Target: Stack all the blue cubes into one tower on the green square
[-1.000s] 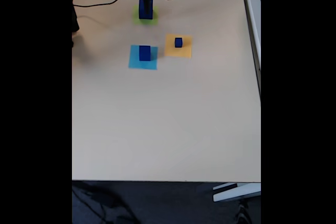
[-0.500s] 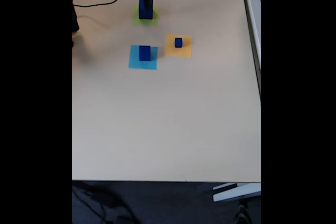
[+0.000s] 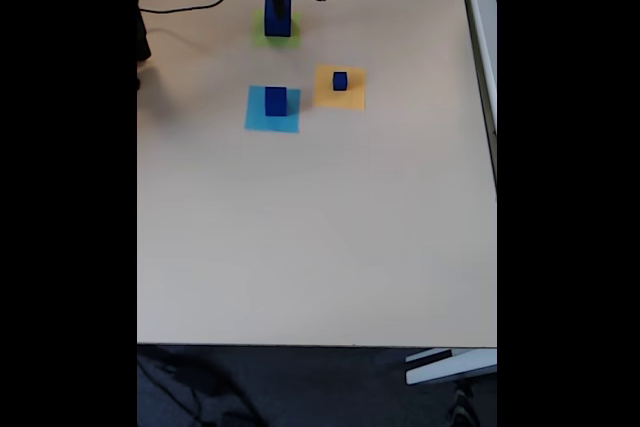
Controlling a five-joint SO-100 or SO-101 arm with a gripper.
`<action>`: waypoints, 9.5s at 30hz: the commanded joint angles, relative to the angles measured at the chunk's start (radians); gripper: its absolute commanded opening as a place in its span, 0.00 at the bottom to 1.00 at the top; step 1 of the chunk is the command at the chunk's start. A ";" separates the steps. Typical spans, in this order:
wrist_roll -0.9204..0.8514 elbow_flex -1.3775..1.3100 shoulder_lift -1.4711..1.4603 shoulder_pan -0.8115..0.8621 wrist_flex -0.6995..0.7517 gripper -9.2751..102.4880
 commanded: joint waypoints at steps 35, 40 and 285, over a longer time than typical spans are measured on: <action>-0.225 -0.051 0.117 0.150 -0.066 0.08; -0.367 -0.064 0.109 0.229 -0.123 0.08; -0.709 0.980 0.479 0.534 -0.940 0.27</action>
